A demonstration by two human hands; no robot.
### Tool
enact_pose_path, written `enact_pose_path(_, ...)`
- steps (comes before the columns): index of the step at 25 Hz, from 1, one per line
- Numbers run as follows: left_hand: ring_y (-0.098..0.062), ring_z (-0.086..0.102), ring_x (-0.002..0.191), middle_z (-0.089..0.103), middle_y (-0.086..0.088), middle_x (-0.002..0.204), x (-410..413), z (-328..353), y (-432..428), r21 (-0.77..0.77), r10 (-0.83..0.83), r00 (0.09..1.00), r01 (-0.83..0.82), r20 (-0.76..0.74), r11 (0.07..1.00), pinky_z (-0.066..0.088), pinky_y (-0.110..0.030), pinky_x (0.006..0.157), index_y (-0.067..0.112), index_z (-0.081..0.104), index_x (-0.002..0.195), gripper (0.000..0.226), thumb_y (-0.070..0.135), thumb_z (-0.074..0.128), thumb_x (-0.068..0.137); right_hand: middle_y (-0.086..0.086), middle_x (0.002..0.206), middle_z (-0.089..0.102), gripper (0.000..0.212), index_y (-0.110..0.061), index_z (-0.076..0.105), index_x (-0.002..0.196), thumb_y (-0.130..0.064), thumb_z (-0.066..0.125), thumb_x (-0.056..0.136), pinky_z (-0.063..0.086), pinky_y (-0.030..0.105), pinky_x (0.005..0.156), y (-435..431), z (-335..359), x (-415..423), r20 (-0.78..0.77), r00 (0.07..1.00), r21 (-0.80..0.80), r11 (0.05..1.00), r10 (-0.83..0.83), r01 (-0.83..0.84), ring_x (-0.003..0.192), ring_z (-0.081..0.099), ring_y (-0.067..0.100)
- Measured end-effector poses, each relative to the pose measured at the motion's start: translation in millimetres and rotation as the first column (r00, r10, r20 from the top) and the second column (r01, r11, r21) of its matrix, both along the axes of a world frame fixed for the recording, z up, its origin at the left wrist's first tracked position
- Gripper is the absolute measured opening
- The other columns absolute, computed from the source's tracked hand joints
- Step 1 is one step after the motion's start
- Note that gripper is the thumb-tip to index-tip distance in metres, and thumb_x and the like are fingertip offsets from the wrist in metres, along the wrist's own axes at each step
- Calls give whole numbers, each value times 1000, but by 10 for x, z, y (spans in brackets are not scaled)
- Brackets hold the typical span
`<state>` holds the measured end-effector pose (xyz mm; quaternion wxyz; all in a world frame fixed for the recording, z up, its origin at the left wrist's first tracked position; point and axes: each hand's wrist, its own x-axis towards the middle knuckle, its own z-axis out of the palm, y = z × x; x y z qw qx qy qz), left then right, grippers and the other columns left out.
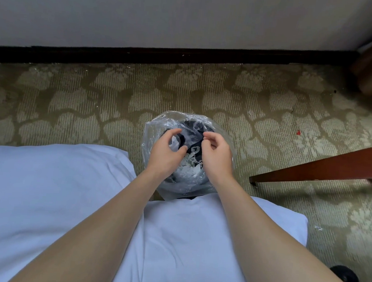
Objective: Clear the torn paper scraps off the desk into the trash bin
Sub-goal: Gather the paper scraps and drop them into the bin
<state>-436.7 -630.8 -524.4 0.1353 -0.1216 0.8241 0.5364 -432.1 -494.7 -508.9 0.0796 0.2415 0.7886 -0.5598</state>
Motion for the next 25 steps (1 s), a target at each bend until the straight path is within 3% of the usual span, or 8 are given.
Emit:
enact_pose_path(7,-10,47,129,54,10,139,180,285,-31,-87,-133,984,123,-119,989,42,-39,109,22,51,139,46,14,60,95,-13,110,63,30,-24,62,121,-16,48,95,44,20,82,22,308,195,-36,998,-10,998,57,-57,102,57,0)
enact_pose_path(11,-34,60,112,57,10,135,300,568,-34,-154,-199,968,175,-151,972,51,-48,96,25,51,137,45,17,59,94,-13,113,62,33,-24,61,123,-16,48,94,45,24,89,22,591,358,-51,995,-4,996,89,-89,107,56,3)
enact_pose_path(16,-12,49,129,56,12,135,527,902,-49,-384,-420,887,326,-191,864,38,-45,108,26,50,137,49,21,61,90,-14,117,63,36,-25,61,124,-17,48,91,45,26,98,87,972,682,-82,990,22,993,115,-114,112,56,3)
enact_pose_path(22,-13,53,120,62,11,123,833,1572,100,-422,-512,808,372,-291,827,40,-45,102,26,54,130,42,20,61,89,-13,119,61,36,-26,59,125,-16,49,92,42,22,96,282,1672,1172,-148,983,98,991,105,-92,114,54,3)
enact_pose_path(25,-14,49,128,59,9,132,969,1826,199,-450,-562,756,396,-335,801,37,-45,107,26,53,134,46,23,61,89,-11,122,61,37,-25,59,127,-17,50,92,38,20,94,388,1965,1402,-193,974,171,981,121,-88,116,53,5)
